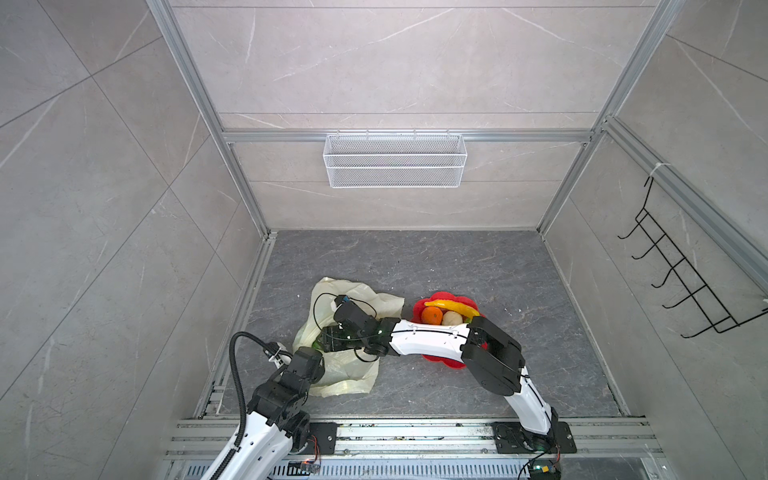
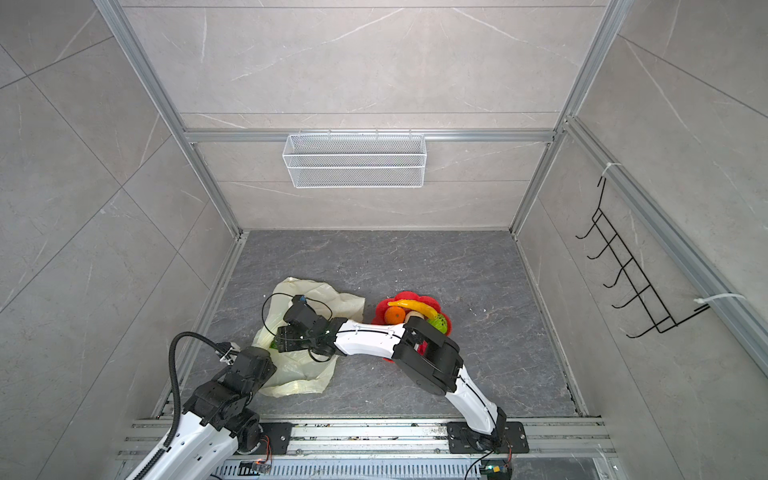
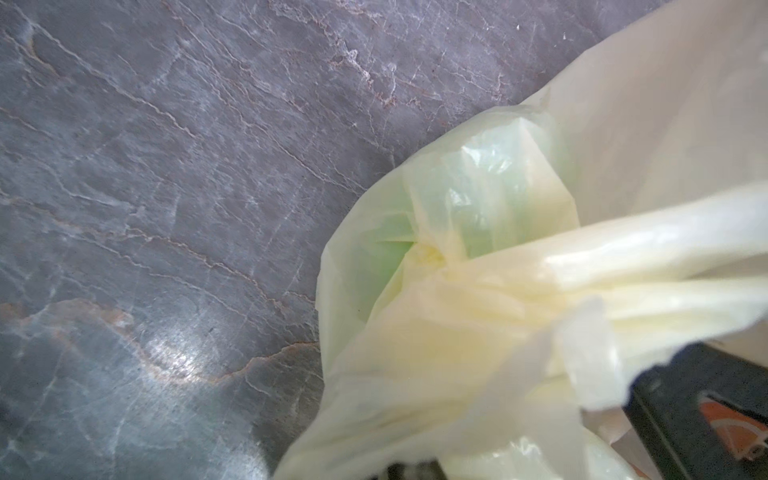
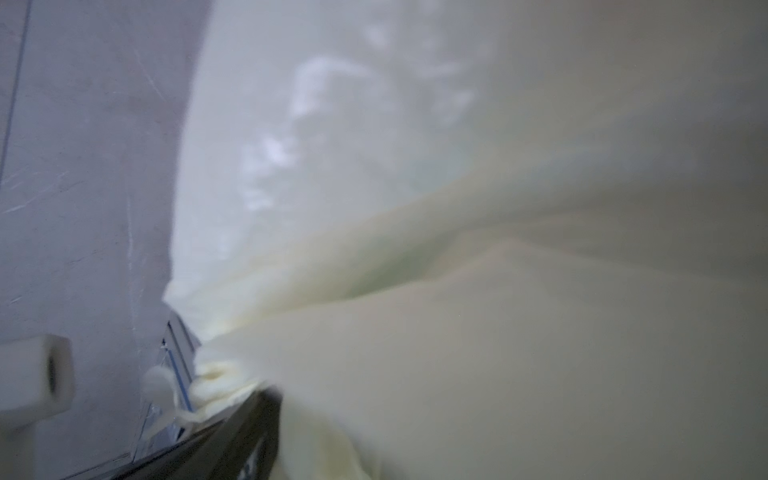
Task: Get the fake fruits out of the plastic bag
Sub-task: 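Reach deep into the bag with the right gripper and grasp the green grapes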
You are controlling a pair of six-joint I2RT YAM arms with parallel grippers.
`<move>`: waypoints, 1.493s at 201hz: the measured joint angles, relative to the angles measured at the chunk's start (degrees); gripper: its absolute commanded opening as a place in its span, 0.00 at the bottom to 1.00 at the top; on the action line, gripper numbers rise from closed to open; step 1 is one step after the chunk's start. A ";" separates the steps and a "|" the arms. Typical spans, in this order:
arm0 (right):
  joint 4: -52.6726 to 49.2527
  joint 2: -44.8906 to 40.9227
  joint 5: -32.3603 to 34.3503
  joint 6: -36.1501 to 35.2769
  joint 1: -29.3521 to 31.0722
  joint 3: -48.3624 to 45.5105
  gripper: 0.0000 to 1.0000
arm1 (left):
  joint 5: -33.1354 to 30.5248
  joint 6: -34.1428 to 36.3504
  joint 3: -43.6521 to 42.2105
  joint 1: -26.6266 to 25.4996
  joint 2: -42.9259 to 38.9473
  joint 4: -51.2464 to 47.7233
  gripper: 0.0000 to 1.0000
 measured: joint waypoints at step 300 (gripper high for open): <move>-25.40 10.51 17.79 -6.14 1.86 19.96 0.40 | 2.51 3.82 0.46 0.04 1.14 0.20 0.04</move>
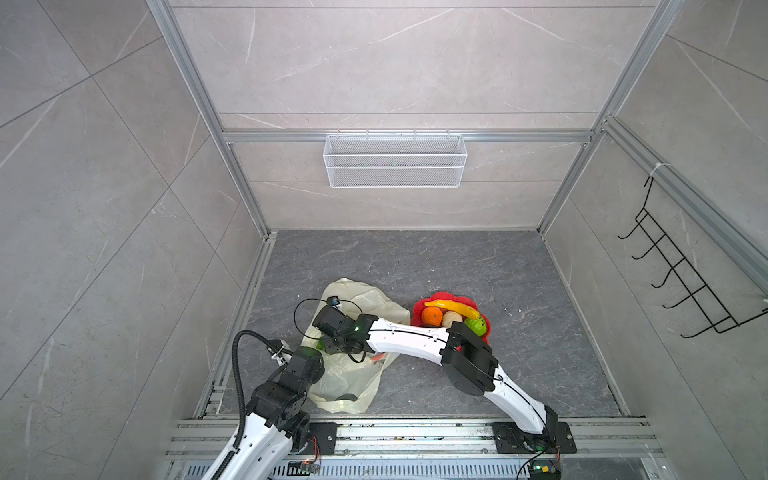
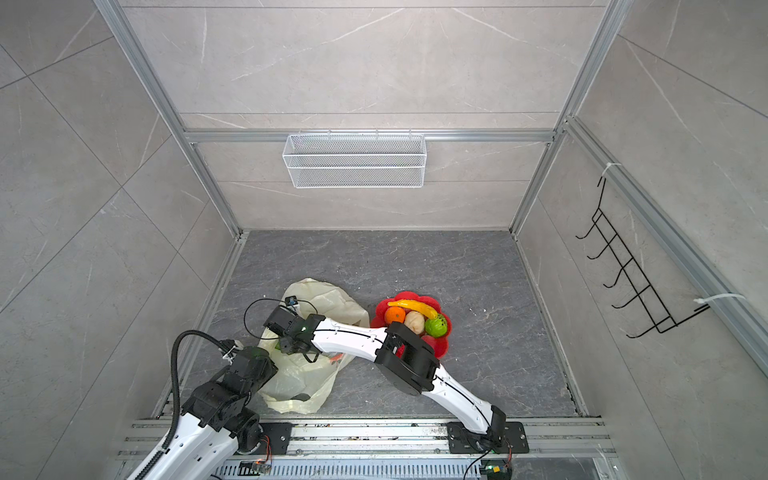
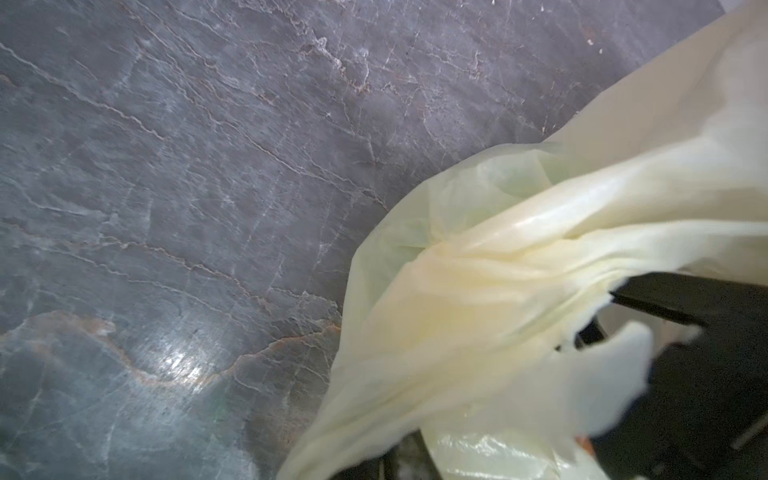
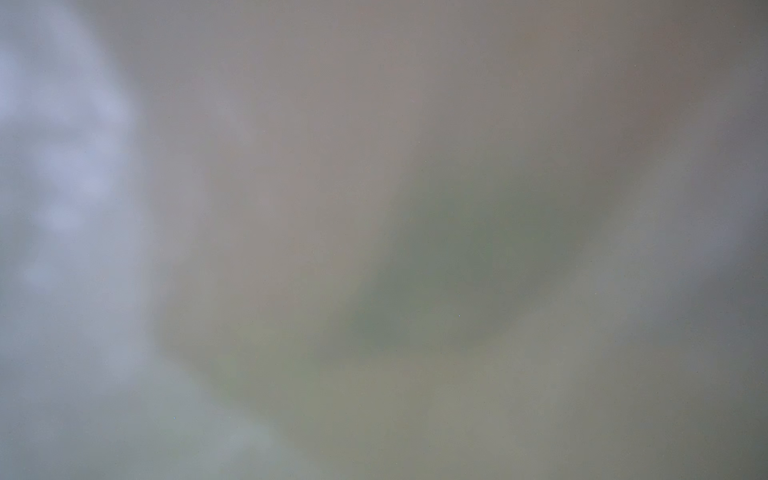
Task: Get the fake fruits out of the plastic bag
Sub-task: 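Reach deep into the bag with the right gripper and grasp the green grapes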
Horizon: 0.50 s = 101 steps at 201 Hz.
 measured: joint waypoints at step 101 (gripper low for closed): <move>4.04 -1.55 -2.95 0.68 -1.11 -3.48 0.62 | 0.15 0.00 0.94 0.00 1.49 0.07 0.04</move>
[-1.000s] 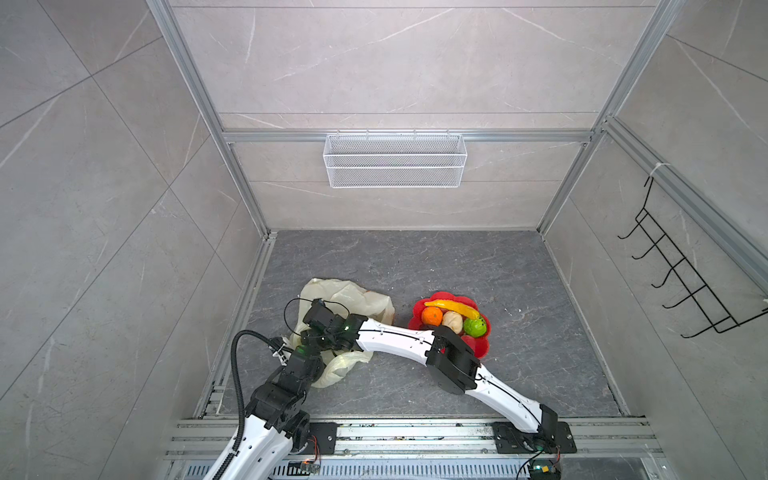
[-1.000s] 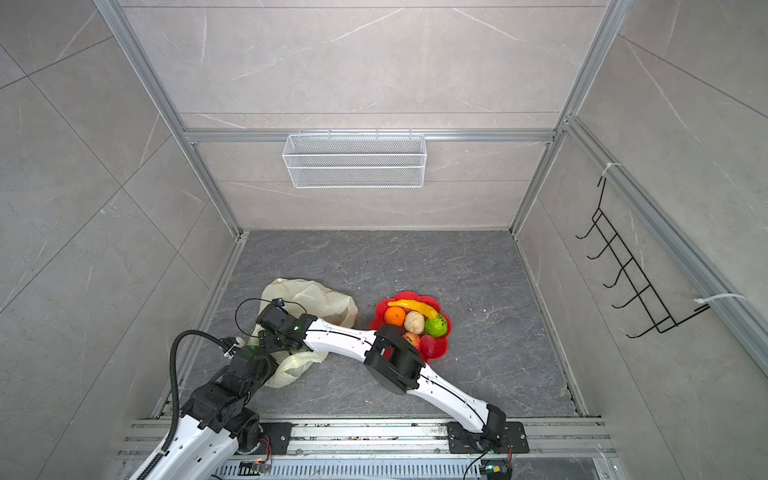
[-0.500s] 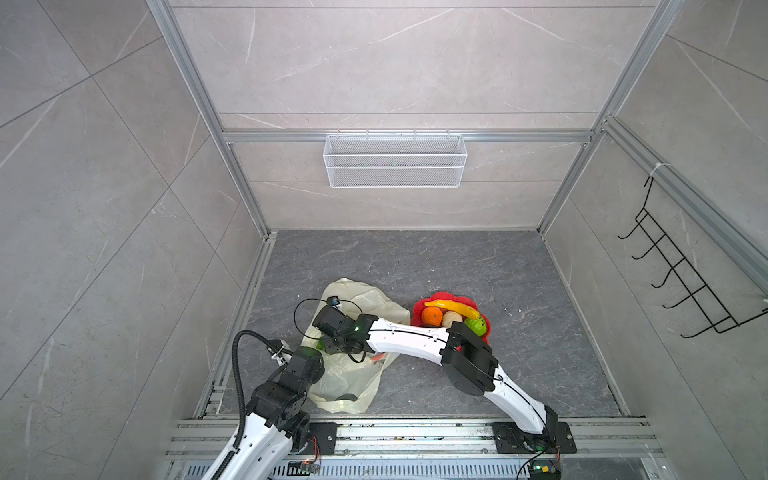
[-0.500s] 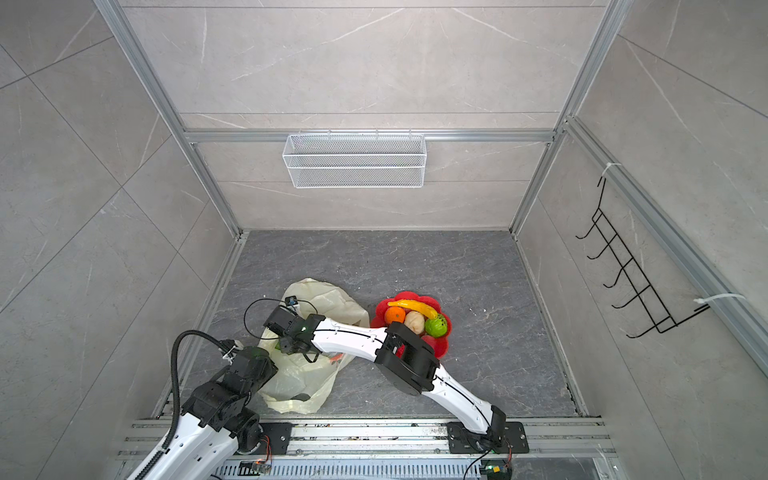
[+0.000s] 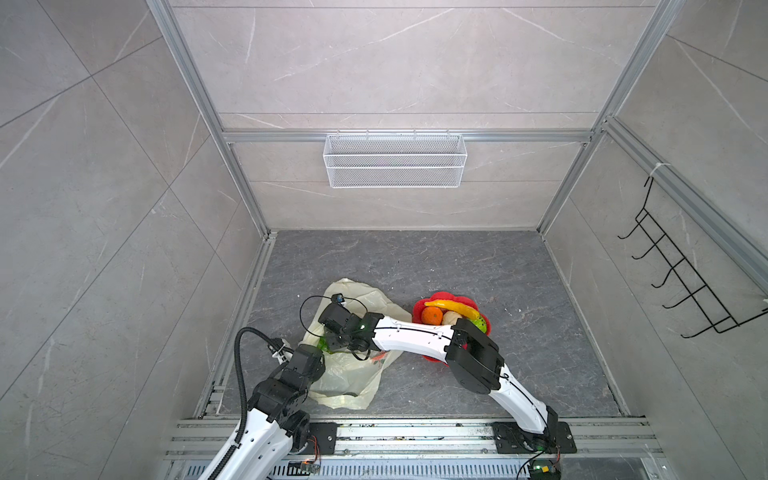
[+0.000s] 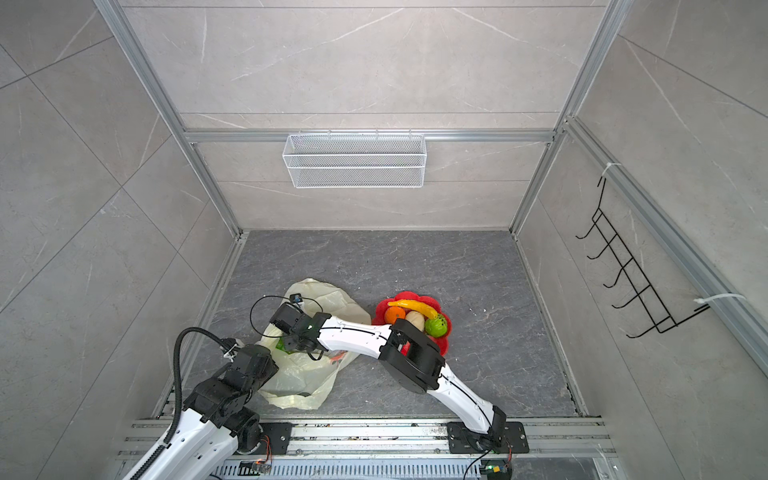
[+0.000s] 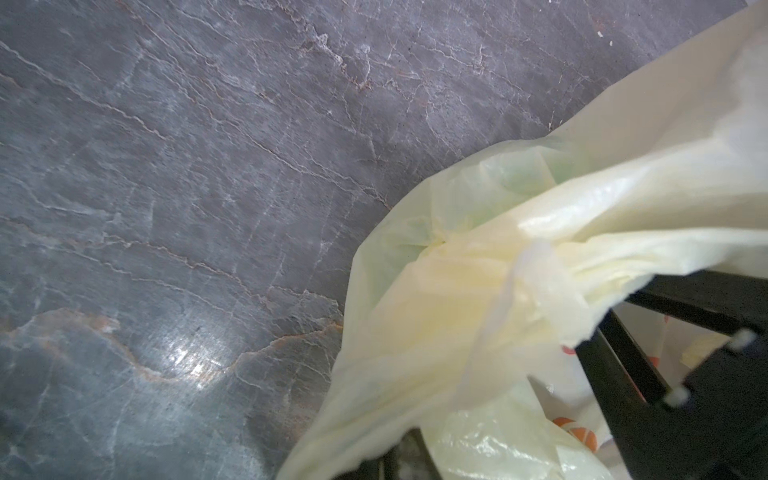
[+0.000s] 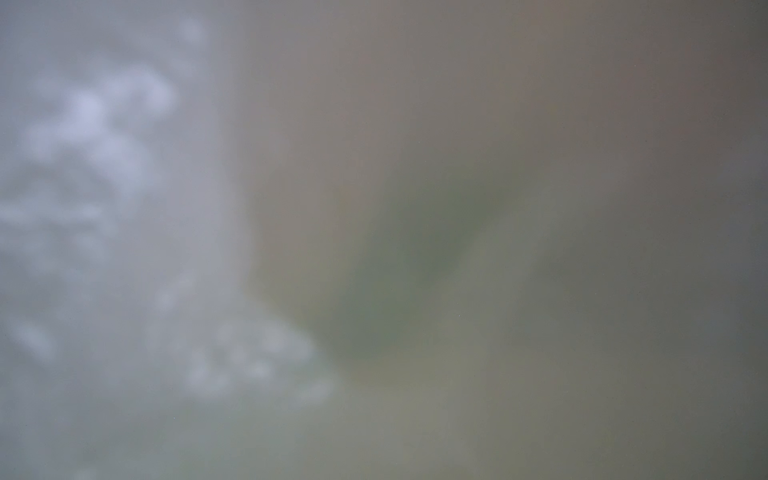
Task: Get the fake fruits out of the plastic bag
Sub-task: 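Reach deep into the bag with the right gripper and grasp the green grapes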
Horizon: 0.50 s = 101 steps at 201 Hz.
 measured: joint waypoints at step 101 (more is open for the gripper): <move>-9.81 13.66 -0.35 0.98 0.00 20.65 0.54 | 0.37 0.00 0.00 0.00 -1.11 0.79 0.04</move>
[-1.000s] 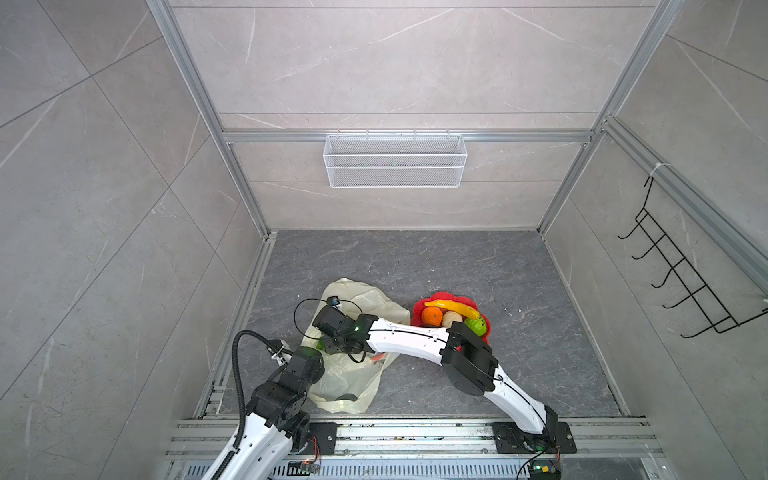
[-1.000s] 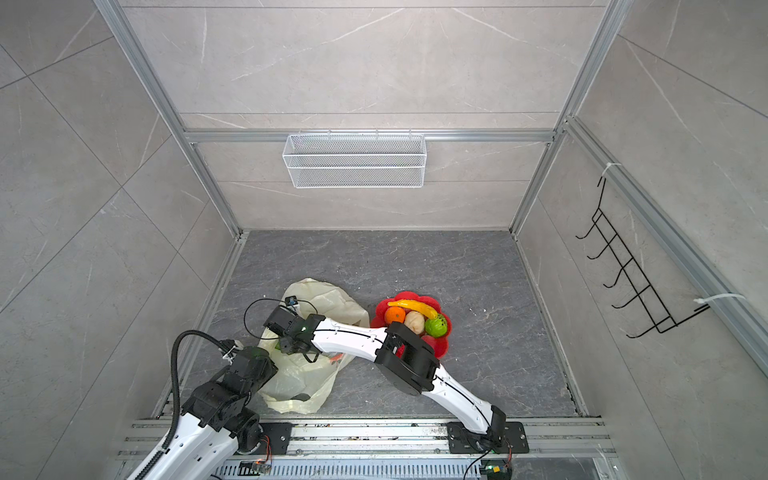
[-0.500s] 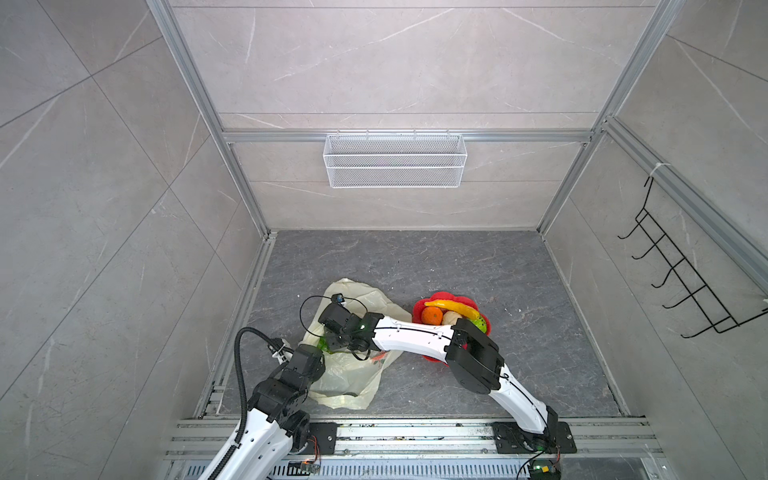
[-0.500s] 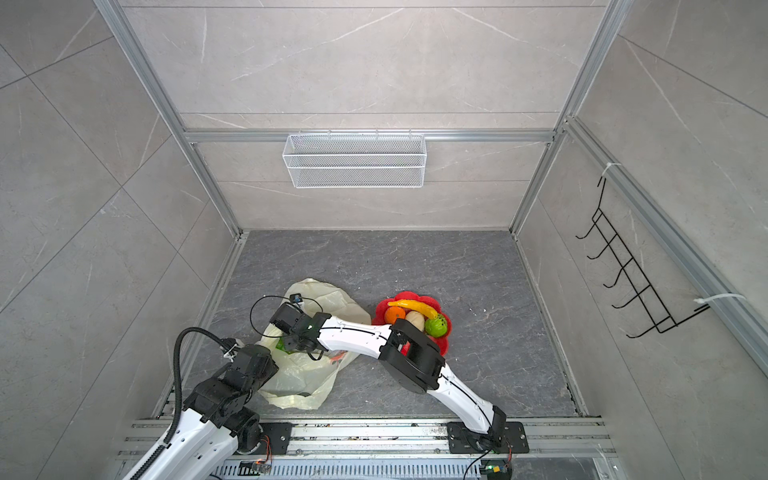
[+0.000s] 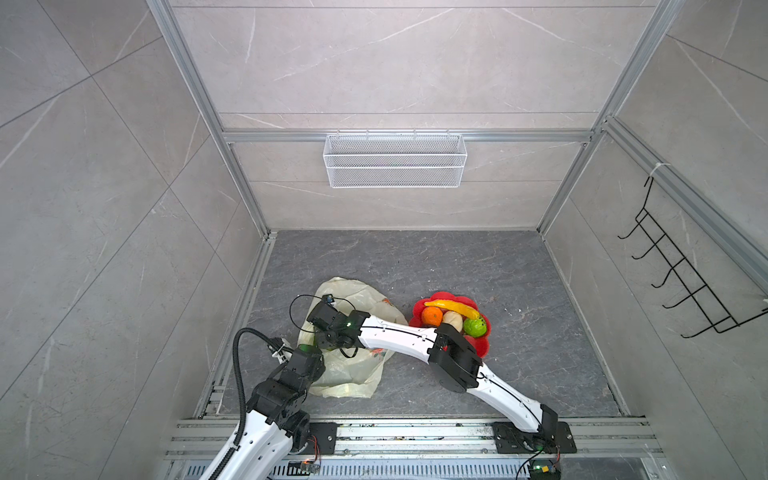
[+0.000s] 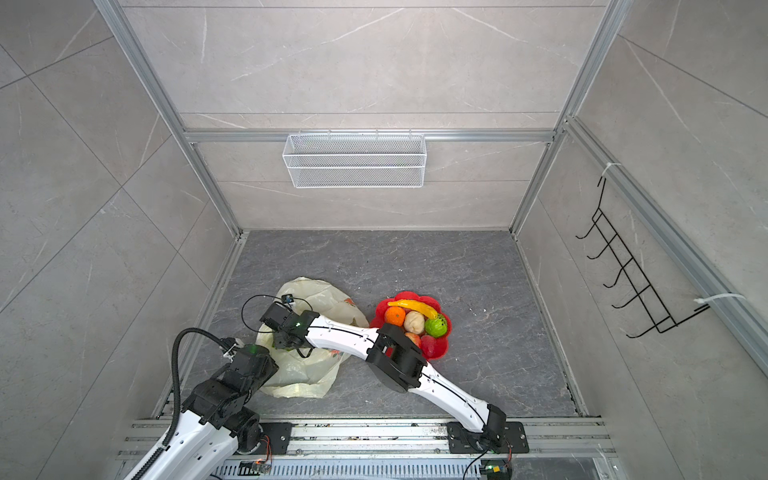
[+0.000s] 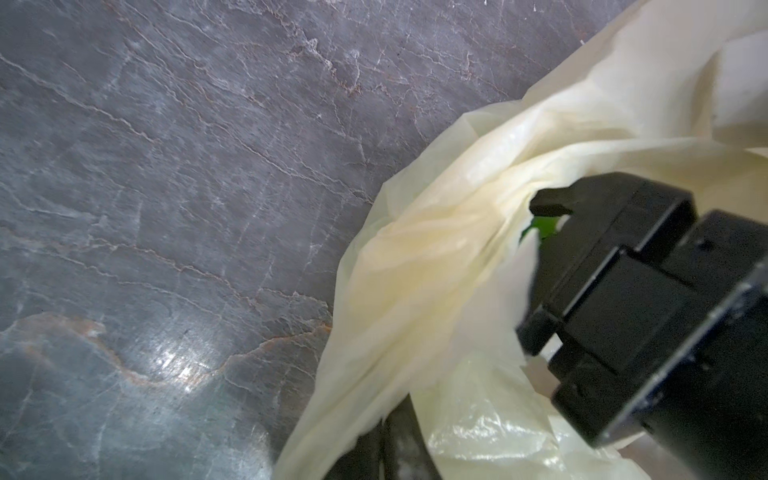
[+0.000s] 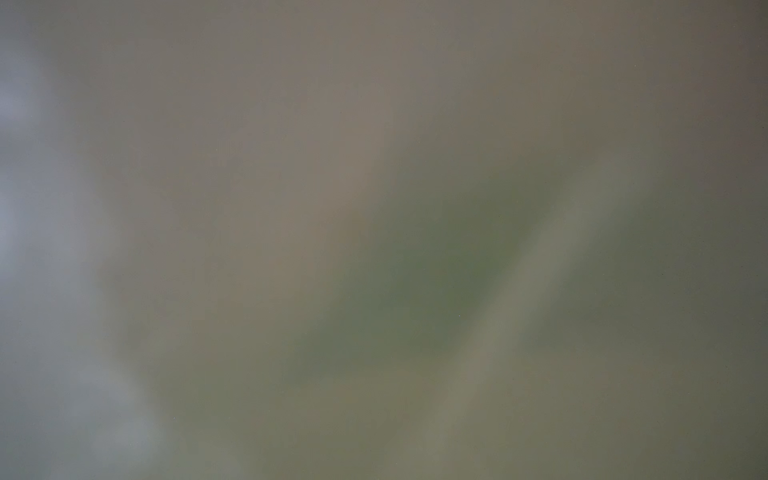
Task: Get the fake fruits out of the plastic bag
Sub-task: 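Reach deep into the bag with the right gripper and grasp the green grapes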
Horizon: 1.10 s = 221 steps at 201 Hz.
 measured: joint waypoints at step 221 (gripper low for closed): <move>10.10 -23.32 2.54 -2.78 -0.66 -29.49 0.12 | -1.68 -0.26 0.07 0.00 7.32 0.52 0.06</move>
